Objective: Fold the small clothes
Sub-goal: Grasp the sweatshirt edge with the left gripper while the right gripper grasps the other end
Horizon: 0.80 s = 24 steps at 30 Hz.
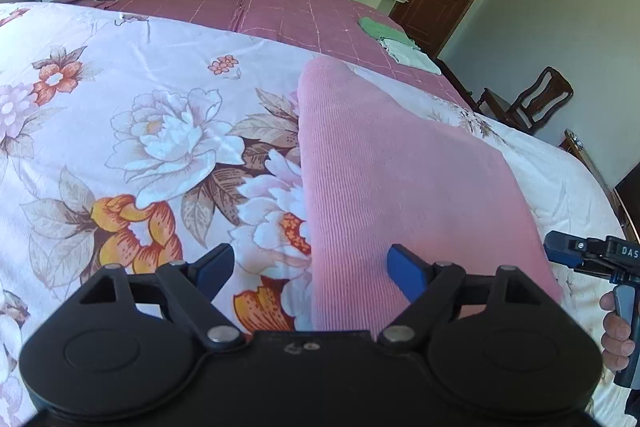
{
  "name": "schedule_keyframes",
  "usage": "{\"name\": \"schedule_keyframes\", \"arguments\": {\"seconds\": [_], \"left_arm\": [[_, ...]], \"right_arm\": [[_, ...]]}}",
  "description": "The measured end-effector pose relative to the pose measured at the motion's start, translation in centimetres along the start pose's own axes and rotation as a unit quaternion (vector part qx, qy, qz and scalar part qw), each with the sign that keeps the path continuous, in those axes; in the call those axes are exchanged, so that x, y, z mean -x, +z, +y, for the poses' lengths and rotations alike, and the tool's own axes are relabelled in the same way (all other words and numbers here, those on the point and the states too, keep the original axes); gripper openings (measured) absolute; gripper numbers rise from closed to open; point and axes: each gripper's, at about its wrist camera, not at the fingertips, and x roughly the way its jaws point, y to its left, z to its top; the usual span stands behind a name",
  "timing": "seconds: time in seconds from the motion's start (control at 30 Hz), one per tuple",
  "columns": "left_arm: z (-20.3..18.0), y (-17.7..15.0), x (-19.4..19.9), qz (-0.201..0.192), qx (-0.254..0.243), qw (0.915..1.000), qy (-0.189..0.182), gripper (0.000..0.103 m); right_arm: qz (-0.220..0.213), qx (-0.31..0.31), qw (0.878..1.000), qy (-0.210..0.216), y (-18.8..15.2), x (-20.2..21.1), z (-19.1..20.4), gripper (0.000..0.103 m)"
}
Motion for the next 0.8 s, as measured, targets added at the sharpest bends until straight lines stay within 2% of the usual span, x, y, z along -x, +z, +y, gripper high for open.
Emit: {"name": "schedule_keyframes", "arguments": {"seconds": [0.07, 0.13, 0.17, 0.2, 0.23, 0.27, 0.3, 0.37, 0.43, 0.47, 0.5, 0.53, 0.57, 0.6, 0.63, 0.7, 0.77, 0.8], "left_arm": [[-0.1, 0.0, -0.4, 0.001, -0.005, 1.0000, 0.003, 0.083], [-0.3, -0.1, -0.9, 0.010, -0.003, 0.9999, 0.007, 0.084], [-0.3, 0.0, -1.0, 0.014, 0.000, 0.9999, 0.004, 0.081], [-0.5, 0.2, -0.9, 0.014, 0.002, 0.9999, -0.002, 0.072], [-0.8, 0.4, -0.6, 0.012, -0.002, 0.9999, -0.010, 0.068], [-1.3, 0.6, -0.3, 0.008, -0.015, 0.9998, -0.005, 0.069], [-1.8, 0.7, -0.3, 0.006, -0.034, 0.9994, 0.006, 0.078], [-2.8, 0.6, -0.5, 0.009, -0.071, 0.9971, 0.024, 0.084], [-2.6, 0.7, -0.7, 0.017, -0.072, 0.9970, 0.026, 0.084], [-2.5, 0.8, -0.4, 0.016, -0.067, 0.9974, 0.019, 0.082], [-2.3, 0.9, 0.0, 0.014, -0.066, 0.9977, 0.007, 0.082], [-2.1, 1.0, 0.4, 0.009, -0.065, 0.9978, -0.004, 0.082], [-1.8, 1.1, 0.6, 0.010, -0.061, 0.9980, -0.013, 0.081], [-1.5, 1.2, 0.5, 0.016, -0.055, 0.9981, -0.021, 0.078], [-1.2, 1.3, 0.2, 0.024, -0.046, 0.9982, -0.029, 0.075], [-0.6, 1.6, -0.6, 0.045, -0.030, 0.9976, -0.043, 0.070], [-0.2, 1.8, -1.3, 0.061, -0.021, 0.9970, -0.044, 0.073], [-0.1, 1.8, -1.7, 0.065, -0.016, 0.9968, -0.042, 0.077]], "right_arm": [[0.008, 0.022, 1.000, 0.001, -0.1, -0.9, 0.5, 0.056], [0.022, 0.050, 0.998, -0.015, -0.3, -2.2, 1.1, 0.037], [0.026, 0.062, 0.998, -0.020, -0.5, -2.6, 1.4, 0.029], [0.024, 0.077, 0.996, -0.024, -0.7, -2.7, 1.8, 0.017], [0.014, 0.103, 0.994, -0.032, -0.9, -2.6, 2.4, 0.015], [0.007, 0.108, 0.994, -0.032, -0.8, -2.1, 2.7, 0.013], [0.000, 0.099, 0.995, -0.030, -0.6, -1.5, 2.4, 0.006], [0.002, 0.085, 0.996, -0.030, -0.2, -1.0, 1.4, 0.003], [0.036, 0.073, 0.996, -0.023, -0.2, -2.3, 0.5, 0.003], [0.031, 0.072, 0.997, -0.021, -0.1, -2.2, 0.5, 0.005], [0.020, 0.068, 0.997, -0.019, 0.2, -1.7, 0.5, 0.012], [0.006, 0.058, 0.998, -0.013, 0.5, -0.9, 0.5, 0.024], [-0.009, 0.049, 0.999, -0.009, 0.7, -0.1, 0.3, 0.065], [-0.020, 0.045, 0.999, 0.000, 0.8, 0.6, 0.0, 0.085], [-0.018, 0.041, 0.999, 0.018, 0.9, 0.9, -0.4, 0.085], [0.022, 0.013, 0.999, 0.038, 1.3, 0.3, -1.5, 0.081], [0.060, -0.005, 0.996, 0.067, 1.3, -0.7, -2.2, 0.069], [0.069, -0.003, 0.996, 0.064, 1.3, -1.2, -2.3, 0.068]]}}
